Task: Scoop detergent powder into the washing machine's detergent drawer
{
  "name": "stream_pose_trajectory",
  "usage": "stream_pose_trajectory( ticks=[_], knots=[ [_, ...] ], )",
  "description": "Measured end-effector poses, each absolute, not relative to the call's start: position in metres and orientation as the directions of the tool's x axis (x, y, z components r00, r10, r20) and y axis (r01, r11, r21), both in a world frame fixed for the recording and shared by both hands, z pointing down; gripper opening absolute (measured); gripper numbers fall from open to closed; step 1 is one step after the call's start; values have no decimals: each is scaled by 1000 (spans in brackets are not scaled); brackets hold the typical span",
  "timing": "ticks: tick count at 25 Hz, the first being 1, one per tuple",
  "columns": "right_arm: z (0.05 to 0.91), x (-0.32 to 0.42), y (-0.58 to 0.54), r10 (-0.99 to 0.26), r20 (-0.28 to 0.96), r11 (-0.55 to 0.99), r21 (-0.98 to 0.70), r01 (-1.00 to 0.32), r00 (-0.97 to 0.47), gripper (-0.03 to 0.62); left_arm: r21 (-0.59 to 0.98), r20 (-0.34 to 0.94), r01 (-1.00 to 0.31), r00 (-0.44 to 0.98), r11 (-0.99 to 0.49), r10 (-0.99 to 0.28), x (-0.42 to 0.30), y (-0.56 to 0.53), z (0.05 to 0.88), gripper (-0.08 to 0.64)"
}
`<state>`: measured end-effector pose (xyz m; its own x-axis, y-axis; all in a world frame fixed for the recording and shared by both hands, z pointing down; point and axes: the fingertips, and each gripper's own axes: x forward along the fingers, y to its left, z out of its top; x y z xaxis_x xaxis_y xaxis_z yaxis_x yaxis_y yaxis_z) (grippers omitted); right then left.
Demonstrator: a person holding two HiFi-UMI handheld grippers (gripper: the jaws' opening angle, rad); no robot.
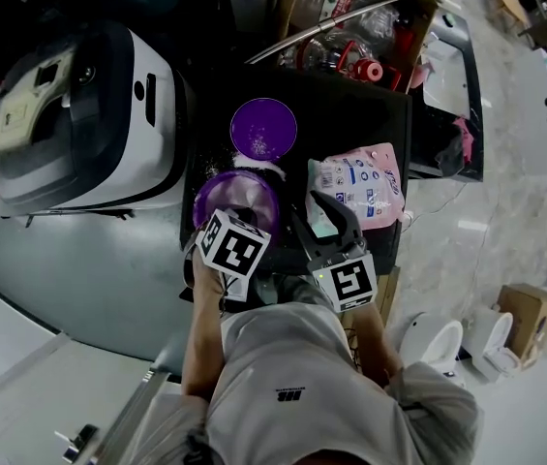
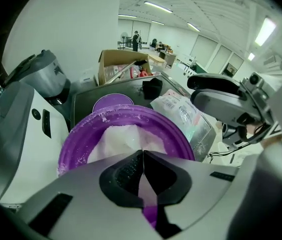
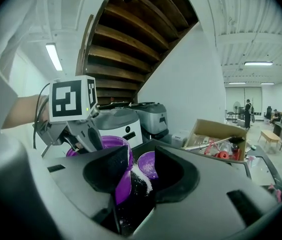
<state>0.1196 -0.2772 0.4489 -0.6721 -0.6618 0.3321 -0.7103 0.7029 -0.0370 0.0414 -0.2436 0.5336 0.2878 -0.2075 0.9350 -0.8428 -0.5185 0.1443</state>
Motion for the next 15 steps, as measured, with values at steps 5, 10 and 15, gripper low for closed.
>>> stream_pose_trajectory(
  ticks=[5, 10, 15],
  knots=[
    [448, 128, -276, -671, 346, 684, -53, -728, -656, 166, 197, 924, -830, 335, -521, -184, 47, -241, 531, 17],
    [447, 133, -275, -682, 341, 671, -58, -739, -647, 166, 232, 913, -813, 371, -534, -170, 54, -235, 530, 17],
    [444, 138, -271, -692, 341, 657, -68, -751, -636, 164, 286, 892, -794, 426, -537, -155, 60, -226, 520, 17]
  ],
)
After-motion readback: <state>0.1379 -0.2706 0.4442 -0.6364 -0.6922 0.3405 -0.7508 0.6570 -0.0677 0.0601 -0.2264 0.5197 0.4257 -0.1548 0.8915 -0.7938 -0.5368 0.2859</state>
